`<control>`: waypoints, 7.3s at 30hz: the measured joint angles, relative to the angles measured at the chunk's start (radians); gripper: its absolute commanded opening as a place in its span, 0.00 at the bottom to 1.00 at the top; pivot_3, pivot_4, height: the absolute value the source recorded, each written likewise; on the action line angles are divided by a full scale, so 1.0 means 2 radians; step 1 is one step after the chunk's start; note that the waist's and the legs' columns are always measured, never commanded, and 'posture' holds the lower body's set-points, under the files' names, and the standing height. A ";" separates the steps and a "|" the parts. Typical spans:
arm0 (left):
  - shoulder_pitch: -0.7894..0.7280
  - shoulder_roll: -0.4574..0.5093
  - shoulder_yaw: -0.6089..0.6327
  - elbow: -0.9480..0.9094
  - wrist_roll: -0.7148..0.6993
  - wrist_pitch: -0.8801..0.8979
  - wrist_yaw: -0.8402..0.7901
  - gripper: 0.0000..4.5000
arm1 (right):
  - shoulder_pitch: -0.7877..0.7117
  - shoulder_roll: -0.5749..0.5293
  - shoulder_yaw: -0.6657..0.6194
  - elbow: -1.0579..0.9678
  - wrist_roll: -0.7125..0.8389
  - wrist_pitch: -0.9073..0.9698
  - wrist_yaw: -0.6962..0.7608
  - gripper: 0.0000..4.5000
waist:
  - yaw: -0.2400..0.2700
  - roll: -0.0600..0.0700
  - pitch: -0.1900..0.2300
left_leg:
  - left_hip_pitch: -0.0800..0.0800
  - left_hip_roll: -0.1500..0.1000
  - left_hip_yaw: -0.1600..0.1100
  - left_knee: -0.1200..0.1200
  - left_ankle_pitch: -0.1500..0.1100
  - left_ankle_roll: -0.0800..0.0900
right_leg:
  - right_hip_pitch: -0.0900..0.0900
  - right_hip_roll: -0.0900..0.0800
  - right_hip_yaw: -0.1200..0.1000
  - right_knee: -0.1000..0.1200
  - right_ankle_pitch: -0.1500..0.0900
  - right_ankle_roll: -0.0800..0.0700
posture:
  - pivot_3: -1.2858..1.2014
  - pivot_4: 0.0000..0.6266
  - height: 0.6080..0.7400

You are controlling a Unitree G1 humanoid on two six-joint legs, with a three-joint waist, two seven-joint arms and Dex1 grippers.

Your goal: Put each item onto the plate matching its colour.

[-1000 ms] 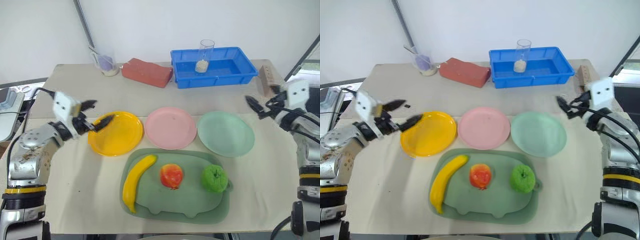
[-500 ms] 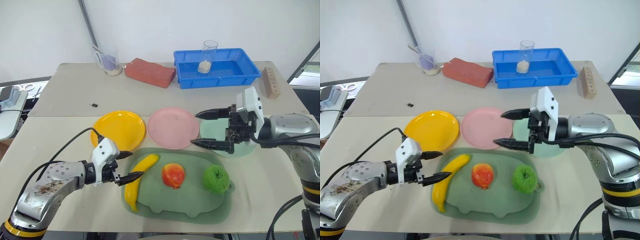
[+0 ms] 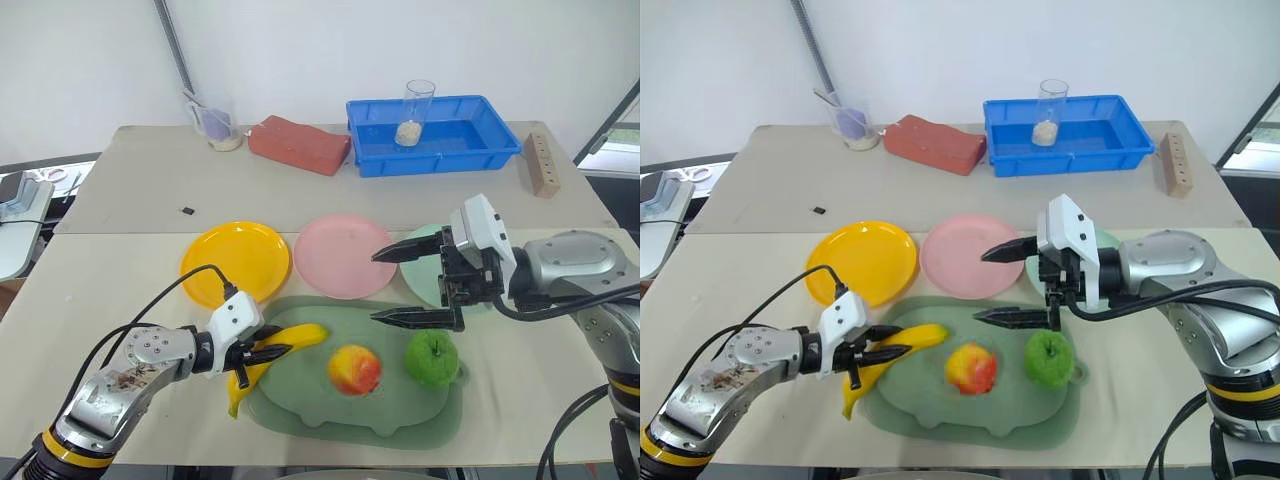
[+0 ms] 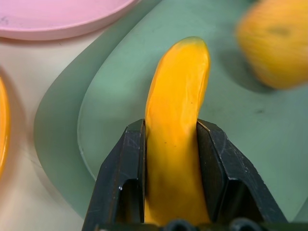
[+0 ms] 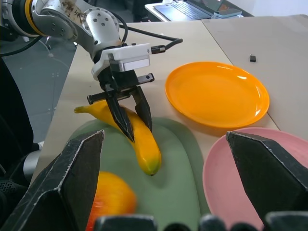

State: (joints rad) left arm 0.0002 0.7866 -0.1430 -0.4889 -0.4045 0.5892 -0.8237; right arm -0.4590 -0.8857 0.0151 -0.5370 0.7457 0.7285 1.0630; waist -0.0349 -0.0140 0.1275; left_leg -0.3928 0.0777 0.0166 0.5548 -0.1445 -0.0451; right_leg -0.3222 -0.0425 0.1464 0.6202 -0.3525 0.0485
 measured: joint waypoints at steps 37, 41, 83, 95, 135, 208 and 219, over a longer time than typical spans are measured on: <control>-0.266 0.028 0.108 0.223 0.009 -0.016 -0.081 0.99 | -0.028 0.013 0.022 0.016 -0.020 0.000 -0.009 1.00 | 0.009 0.003 -0.003 | -0.005 -0.002 -0.006 0.001 0.001 0.001 | -0.006 0.002 -0.002 0.003 0.001 0.001 | 0.52 0.24 1.00; -0.226 0.034 0.091 0.139 -0.019 -0.049 -0.157 0.99 | -0.021 0.017 0.049 0.018 -0.033 -0.004 0.012 1.00 | 0.009 0.004 -0.003 | -0.006 -0.002 -0.006 0.001 0.001 0.001 | -0.006 0.002 -0.002 0.003 0.001 0.001 | 0.52 0.24 1.00; -0.220 -0.120 -0.146 0.284 0.100 -0.445 -0.326 0.59 | 0.174 -0.135 -0.165 -0.150 0.138 0.085 -0.053 1.00 | 0.009 0.003 -0.003 | -0.006 -0.002 -0.007 0.005 0.000 0.003 | 0.001 0.002 -0.003 0.002 0.000 0.002 | 0.52 0.24 1.00; -0.347 -0.191 -0.034 0.402 0.092 -0.264 -0.148 0.59 | 0.094 -0.050 -0.102 -0.057 0.026 0.050 -0.182 1.00 | 0.011 0.003 -0.003 | -0.008 -0.002 -0.009 0.008 -0.001 0.004 | 0.001 0.002 -0.004 0.002 0.000 0.003 | 0.52 0.24 1.00; -0.193 -0.065 -0.039 0.097 0.014 -0.258 -0.309 0.99 | 0.334 -0.140 -0.109 -0.082 -0.094 -0.057 0.008 1.00 | 0.010 0.004 -0.003 | -0.007 -0.003 -0.009 0.008 -0.001 0.004 | 0.002 0.001 -0.004 0.000 -0.001 0.004 | 0.52 0.24 1.00; -0.295 -0.157 0.185 0.350 0.081 -0.115 0.197 1.00 | 0.102 0.050 -0.252 0.243 -0.179 -0.080 -0.245 0.99 | 0.010 0.004 -0.004 | -0.007 -0.004 -0.010 0.008 -0.001 0.004 | 0.003 0.001 -0.003 0.003 0.000 0.003 | 0.52 0.24 1.00; -0.229 -0.125 0.281 0.511 0.123 -0.221 0.347 1.00 | 0.089 0.117 -0.247 0.503 -0.304 -0.323 -0.420 0.99 | 0.011 0.005 -0.004 | -0.005 -0.004 -0.010 0.007 0.000 0.003 | 0.002 0.001 -0.003 0.003 0.000 0.003 | 0.52 0.24 1.00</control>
State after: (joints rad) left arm -0.4575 0.5370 0.4194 0.5340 -0.1581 0.1476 -0.1295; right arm -0.2820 -0.6519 -0.4798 0.4688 0.1368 0.0819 0.2227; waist -0.0135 -0.0040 0.1193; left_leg -0.4032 0.0692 -0.0025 0.5691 -0.1452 -0.0382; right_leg -0.3173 -0.0404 0.1396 0.6267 -0.3525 0.0541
